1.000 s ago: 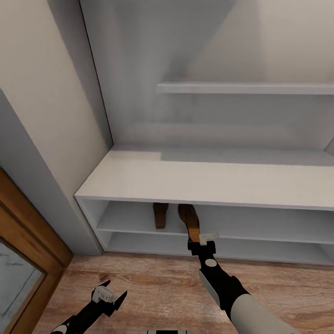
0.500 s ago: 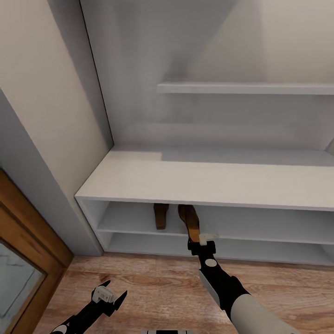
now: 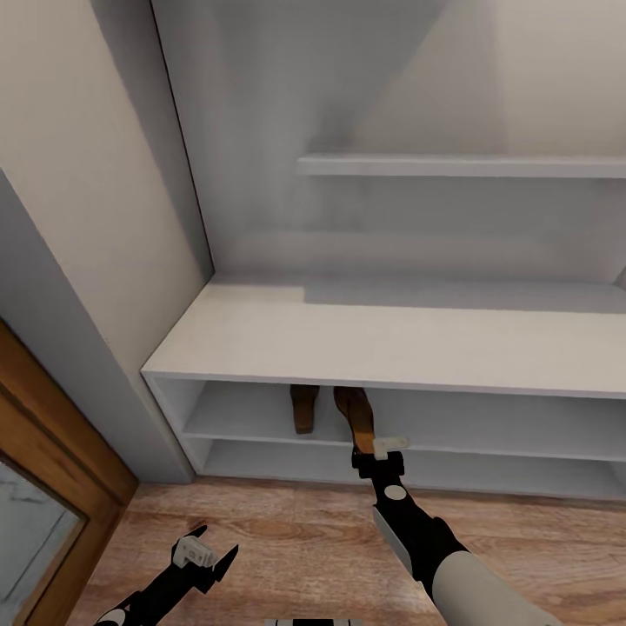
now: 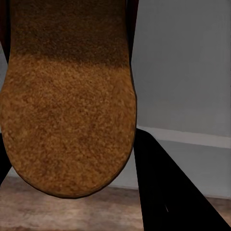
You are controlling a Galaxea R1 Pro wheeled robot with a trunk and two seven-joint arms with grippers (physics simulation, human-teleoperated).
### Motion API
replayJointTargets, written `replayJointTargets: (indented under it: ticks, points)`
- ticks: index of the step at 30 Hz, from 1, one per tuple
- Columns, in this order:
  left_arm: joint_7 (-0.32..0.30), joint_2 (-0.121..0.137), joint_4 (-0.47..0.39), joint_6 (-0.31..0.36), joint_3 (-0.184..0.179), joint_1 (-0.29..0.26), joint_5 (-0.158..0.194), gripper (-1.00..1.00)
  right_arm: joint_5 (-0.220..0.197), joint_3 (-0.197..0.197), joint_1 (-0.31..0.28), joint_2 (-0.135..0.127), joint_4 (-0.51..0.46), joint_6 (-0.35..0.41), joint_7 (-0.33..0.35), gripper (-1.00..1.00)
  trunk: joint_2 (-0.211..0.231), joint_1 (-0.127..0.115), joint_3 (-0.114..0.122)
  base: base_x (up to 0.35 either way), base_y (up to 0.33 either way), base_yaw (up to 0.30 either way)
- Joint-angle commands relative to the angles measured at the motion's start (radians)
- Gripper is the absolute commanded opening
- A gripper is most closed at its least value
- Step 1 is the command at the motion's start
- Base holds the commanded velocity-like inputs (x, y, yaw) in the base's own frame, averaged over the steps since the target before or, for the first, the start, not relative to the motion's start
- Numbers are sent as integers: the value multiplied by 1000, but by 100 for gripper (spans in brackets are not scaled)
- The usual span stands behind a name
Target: Pick up the two gym shoes and the two sandals from the corridor floor and place them onto the hallstand (shoe rack) in the corridor, making sure they are on the rack and not on the floor. Arrange them so the two gym shoes are next to each other and the two sandals are next to each other.
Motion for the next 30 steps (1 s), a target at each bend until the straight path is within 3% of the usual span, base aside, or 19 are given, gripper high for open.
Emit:
replayJointTargets:
  ticks: [1,30]
  points:
    - [0,0,0,0,0,0,0,100,-2,0,0,0,0,-1,-3,-100,0,0,0,8,6,0]
    - [0,0,0,-1,0,0,0,100,-2,-1,0,0,0,-1,-3,-100,0,0,0,38,9,0]
